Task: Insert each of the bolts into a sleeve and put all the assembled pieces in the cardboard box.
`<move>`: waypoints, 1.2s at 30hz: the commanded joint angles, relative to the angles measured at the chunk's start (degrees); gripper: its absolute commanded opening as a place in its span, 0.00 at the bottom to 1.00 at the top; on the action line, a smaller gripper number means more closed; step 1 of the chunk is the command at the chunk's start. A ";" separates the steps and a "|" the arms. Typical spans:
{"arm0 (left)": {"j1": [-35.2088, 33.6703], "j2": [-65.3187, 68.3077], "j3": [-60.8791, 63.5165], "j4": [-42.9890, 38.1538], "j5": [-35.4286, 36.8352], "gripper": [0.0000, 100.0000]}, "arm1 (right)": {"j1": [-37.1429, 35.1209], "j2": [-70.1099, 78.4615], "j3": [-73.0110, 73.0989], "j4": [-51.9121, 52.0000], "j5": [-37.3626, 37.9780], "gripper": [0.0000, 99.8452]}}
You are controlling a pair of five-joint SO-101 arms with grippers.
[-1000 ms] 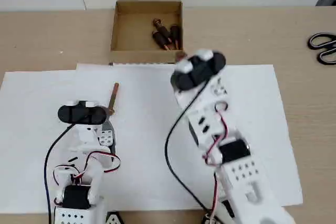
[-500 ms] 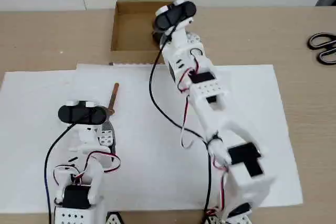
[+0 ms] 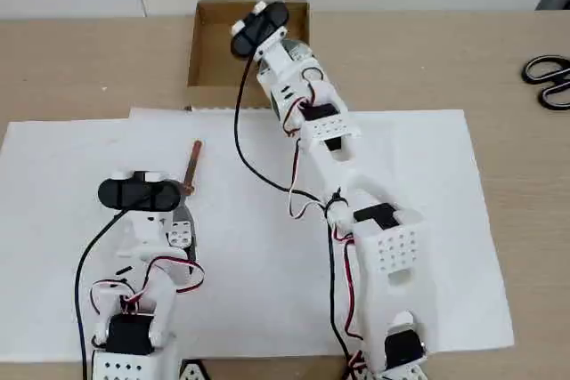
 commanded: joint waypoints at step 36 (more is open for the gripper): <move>-0.26 -0.44 -0.31 0.53 0.00 0.01 | 7.16 -27.82 -4.40 73.27 21.27 0.18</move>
